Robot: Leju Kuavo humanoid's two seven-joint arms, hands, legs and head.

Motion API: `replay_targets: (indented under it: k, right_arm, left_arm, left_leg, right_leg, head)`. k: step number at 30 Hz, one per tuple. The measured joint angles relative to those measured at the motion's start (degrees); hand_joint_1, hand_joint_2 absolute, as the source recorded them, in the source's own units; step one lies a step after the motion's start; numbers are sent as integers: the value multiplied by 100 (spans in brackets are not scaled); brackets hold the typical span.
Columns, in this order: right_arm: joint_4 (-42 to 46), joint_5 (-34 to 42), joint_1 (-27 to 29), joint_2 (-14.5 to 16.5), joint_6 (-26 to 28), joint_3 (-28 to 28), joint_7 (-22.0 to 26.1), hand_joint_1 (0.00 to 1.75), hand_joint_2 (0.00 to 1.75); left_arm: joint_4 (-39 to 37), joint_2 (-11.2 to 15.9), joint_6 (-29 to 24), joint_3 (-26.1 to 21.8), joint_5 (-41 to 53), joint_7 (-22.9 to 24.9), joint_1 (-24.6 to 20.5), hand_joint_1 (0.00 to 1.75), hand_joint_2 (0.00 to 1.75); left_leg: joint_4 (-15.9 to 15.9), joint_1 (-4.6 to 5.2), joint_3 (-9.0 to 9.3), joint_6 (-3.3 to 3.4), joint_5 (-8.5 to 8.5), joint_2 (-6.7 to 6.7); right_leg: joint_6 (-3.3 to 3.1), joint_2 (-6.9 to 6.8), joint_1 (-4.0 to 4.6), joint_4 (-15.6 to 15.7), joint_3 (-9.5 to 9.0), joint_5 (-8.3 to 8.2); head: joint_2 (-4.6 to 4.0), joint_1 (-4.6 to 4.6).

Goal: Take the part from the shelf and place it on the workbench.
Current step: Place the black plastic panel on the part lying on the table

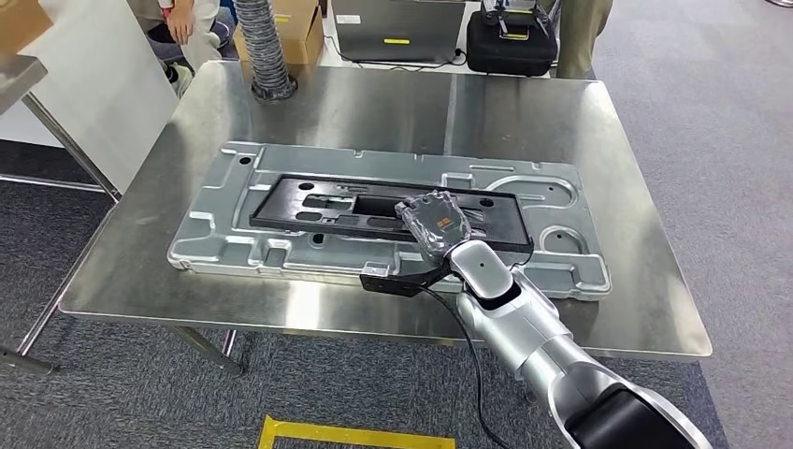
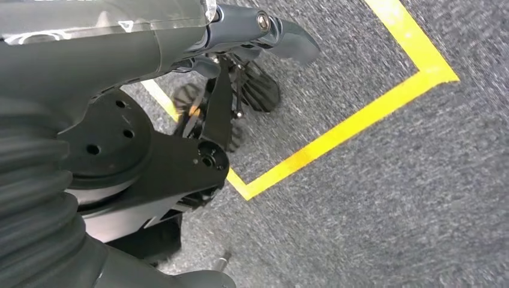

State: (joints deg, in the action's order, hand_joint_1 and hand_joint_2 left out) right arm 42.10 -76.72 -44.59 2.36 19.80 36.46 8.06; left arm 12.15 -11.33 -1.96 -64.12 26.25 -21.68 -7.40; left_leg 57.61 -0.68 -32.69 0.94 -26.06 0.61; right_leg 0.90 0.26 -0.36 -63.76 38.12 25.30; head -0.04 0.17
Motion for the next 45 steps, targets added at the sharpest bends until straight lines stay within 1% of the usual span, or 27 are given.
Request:
replay_targets:
  k: [1,2,4,6,8,10,11,12,13,15,17,21,23,25,26,27,28,30,32,34,36,38,41,42,43,44,45]
  right_arm:
    - [0,0,-11,0,0,0,-1,143,175]
    - [0,-1,-18,0,1,0,-1,143,175]
    - [0,-2,-23,-3,2,-1,-2,143,175]
    - [1,-2,-22,-5,7,-4,-5,143,175]
    - [1,-1,-28,-4,11,-8,-8,143,175]
    - [-7,0,-28,-4,13,-11,-8,143,175]
    - [-14,0,-20,-4,13,-11,-8,143,175]
    - [-22,0,-12,-4,14,-11,-7,143,175]
    - [-28,0,-7,-4,14,-11,-5,143,175]
    - [-34,0,-10,-4,18,-13,-4,143,175]
    - [-42,1,-28,-5,22,-19,-4,143,175]
    - [-51,2,-37,-7,30,-34,-1,143,175]
    - [-54,2,-48,-7,34,-52,1,143,175]
    - [-72,2,-47,-9,37,-65,1,143,175]
    - [-86,2,-37,-11,38,-66,2,143,175]
    - [-101,2,-27,-13,38,-66,3,143,175]
    - [-113,2,-22,-15,39,-66,5,143,175]
    - [-125,2,-32,-15,45,-72,12,72,87]
    - [-128,2,-54,-15,62,-81,17,0,0]
    - [-132,2,-67,-17,78,-88,17,0,0]
    - [-137,2,-73,-16,85,-96,16,0,0]
    - [-138,10,-83,-10,91,-102,16,0,0]
    - [-157,86,-71,-7,99,-109,29,0,0]
    - [-172,131,-59,-7,103,-115,49,0,0]
    - [-187,180,-46,-7,109,-125,78,0,0]
    - [-203,234,-38,-6,118,-138,115,0,0]
    - [-217,289,-32,-4,130,-151,150,0,0]
  left_arm:
    - [0,0,1,1,0,1,-4,0,175]
    - [0,0,1,1,1,1,-8,0,175]
    - [0,0,1,1,2,3,-12,0,175]
    - [0,1,1,1,5,9,-13,0,175]
    - [0,3,-9,1,8,25,-16,0,175]
    - [0,4,-25,1,10,54,-14,0,175]
    - [0,5,-31,1,11,70,-11,0,175]
    - [0,5,-36,1,11,85,-10,0,175]
    - [0,6,-40,1,11,98,-10,0,175]
    - [0,9,-44,1,8,114,-14,0,175]
    - [0,11,-38,2,7,120,-22,0,175]
    - [0,10,-17,15,26,137,-28,0,175]
    - [0,8,1,28,48,155,-39,0,175]
    - [0,7,10,34,56,174,-48,0,175]
    - [0,6,9,34,56,182,-46,0,175]
    - [0,7,9,34,55,184,-44,0,175]
    - [0,7,8,35,53,180,-44,0,175]
    - [0,4,7,41,52,156,-45,0,175]
    - [0,1,6,52,51,132,-51,0,175]
    - [0,1,6,61,49,119,-53,0,87]
    - [0,1,7,65,39,116,-54,0,0]
    - [0,1,10,67,28,123,-57,0,0]
    - [0,1,39,67,12,145,-51,0,0]
    - [0,1,54,67,7,149,-47,0,0]
    - [0,1,67,67,2,150,-45,0,0]
    - [0,1,75,67,-1,151,-45,0,0]
    - [0,2,82,67,-5,150,-48,0,0]
  left_leg:
    - [5,6,17,-25,-24,2]
    - [6,10,22,-54,-41,2]
    - [-8,12,24,-117,-56,-1]
    - [60,4,11,-179,-129,-13]
    - [541,-4,-205,-230,-381,-24]
    - [1330,-7,-618,-264,-690,-26]
    - [1604,-9,-785,-273,-744,-27]
    - [1672,-8,-858,-274,-684,-27]
    - [1501,-8,-813,-267,-509,-27]
    - [710,-5,-481,-226,-47,-28]
    - [129,10,-225,-171,154,-24]
    - [5,-1,-177,-58,150,-18]
    - [-29,-22,-157,-4,166,-23]
    - [-28,-17,-157,22,159,-23]
    - [-24,-15,-156,27,153,-22]
    - [-18,-15,-154,28,146,-20]
    - [-9,-14,-150,24,138,-16]
    - [9,-13,-134,-1,111,-8]
    - [25,4,-127,-44,86,-5]
    - [22,12,-124,-100,76,-9]
    - [39,15,-120,-162,38,-14]
    - [360,12,-245,-213,-170,-21]
    - [1468,-6,-767,-260,-647,-26]
    - [1659,-6,-871,-265,-664,-26]
    - [1616,-6,-862,-263,-565,-26]
    - [1339,-6,-738,-253,-372,-27]
    - [907,-5,-541,-236,-152,-28]
  right_leg:
    - [-27,1,16,326,-133,-131]
    - [-50,3,34,515,-207,-179]
    - [-94,11,54,603,-229,-151]
    - [-148,12,26,647,-270,-149]
    - [-199,6,1,687,-328,-140]
    - [-232,2,9,686,-352,-116]
    - [-238,3,13,682,-361,-104]
    - [-238,7,16,678,-374,-90]
    - [-233,13,17,672,-394,-72]
    - [-206,24,22,657,-447,-25]
    - [-161,31,44,638,-461,9]
    - [-54,30,51,581,-425,72]
    - [9,21,34,170,-239,321]
    - [61,13,13,-623,153,667]
    - [76,11,3,-939,325,752]
    - [82,9,-3,-1070,413,732]
    - [78,7,-8,-950,381,595]
    - [40,6,-5,-172,44,170]
    - [-17,6,25,468,-249,-65]
    - [-67,11,58,588,-304,-71]
    - [-125,12,32,627,-331,-84]
    - [-186,3,-1,677,-373,-100]
    - [-223,-6,12,677,-389,-89]
    - [-226,-5,17,674,-392,-84]
    - [-225,-2,19,668,-399,-77]
    - [-218,2,19,660,-411,-67]
    - [-206,5,19,650,-423,-52]
  head:
    - [1,-1]
    - [0,-5]
    - [1,-7]
    - [1,-10]
    - [0,-25]
    - [-1,-36]
    - [-1,-35]
    - [-1,-36]
    - [-1,-37]
    - [-1,-36]
    - [1,-32]
    - [1,-27]
    - [1,-11]
    - [1,5]
    - [0,4]
    - [0,6]
    - [1,6]
    - [1,6]
    - [0,3]
    - [0,1]
    - [1,0]
    - [0,-24]
    - [-1,-48]
    - [-1,-48]
    - [-1,-49]
    - [-1,-49]
    - [-1,-49]
